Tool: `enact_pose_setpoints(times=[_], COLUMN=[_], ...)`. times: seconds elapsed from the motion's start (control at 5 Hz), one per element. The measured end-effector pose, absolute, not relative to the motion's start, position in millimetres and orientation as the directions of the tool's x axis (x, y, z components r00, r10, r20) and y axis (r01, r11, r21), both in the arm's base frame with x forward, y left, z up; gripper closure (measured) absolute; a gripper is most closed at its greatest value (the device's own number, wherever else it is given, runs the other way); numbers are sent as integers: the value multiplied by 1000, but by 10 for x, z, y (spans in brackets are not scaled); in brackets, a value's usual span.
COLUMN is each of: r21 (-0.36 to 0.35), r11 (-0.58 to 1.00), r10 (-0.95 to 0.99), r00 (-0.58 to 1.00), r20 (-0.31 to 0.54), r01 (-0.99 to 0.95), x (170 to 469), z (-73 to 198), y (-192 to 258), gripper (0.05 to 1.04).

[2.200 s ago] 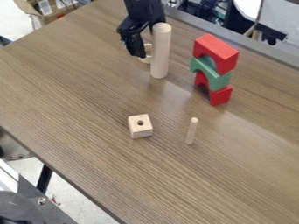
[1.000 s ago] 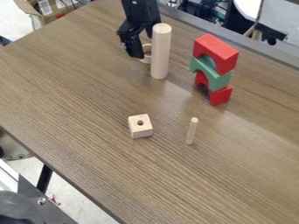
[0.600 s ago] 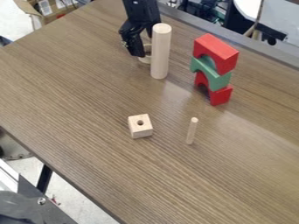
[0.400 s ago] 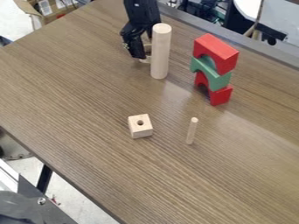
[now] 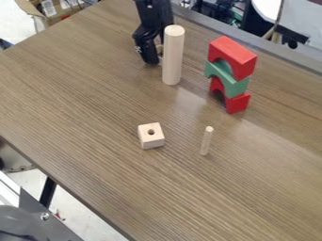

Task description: Put the circular ring on top of the cylinder

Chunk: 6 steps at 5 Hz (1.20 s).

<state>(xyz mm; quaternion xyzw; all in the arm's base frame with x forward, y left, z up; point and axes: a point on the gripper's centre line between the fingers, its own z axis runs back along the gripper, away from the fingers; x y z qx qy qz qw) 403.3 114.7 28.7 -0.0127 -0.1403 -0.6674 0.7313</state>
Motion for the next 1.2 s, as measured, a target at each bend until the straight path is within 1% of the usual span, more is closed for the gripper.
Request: enact_pose_setpoints(times=[0.2, 0.6, 0.8, 1.0, 1.2], r21=[167, 186, 225, 294, 305], r11=[142, 148, 145, 148, 174], r10=[-970, -968, -964, -962, -953], r00=[103, 104, 86, 69, 82], r20=[221, 230, 253, 263, 291], r01=[976, 971, 964, 944, 936], x=[4049, 3990, 4020, 4076, 4087], z=[278, 301, 429, 660, 679], y=[1162, 1129, 1085, 1084, 1101], gripper=[334, 339, 339, 339, 339])
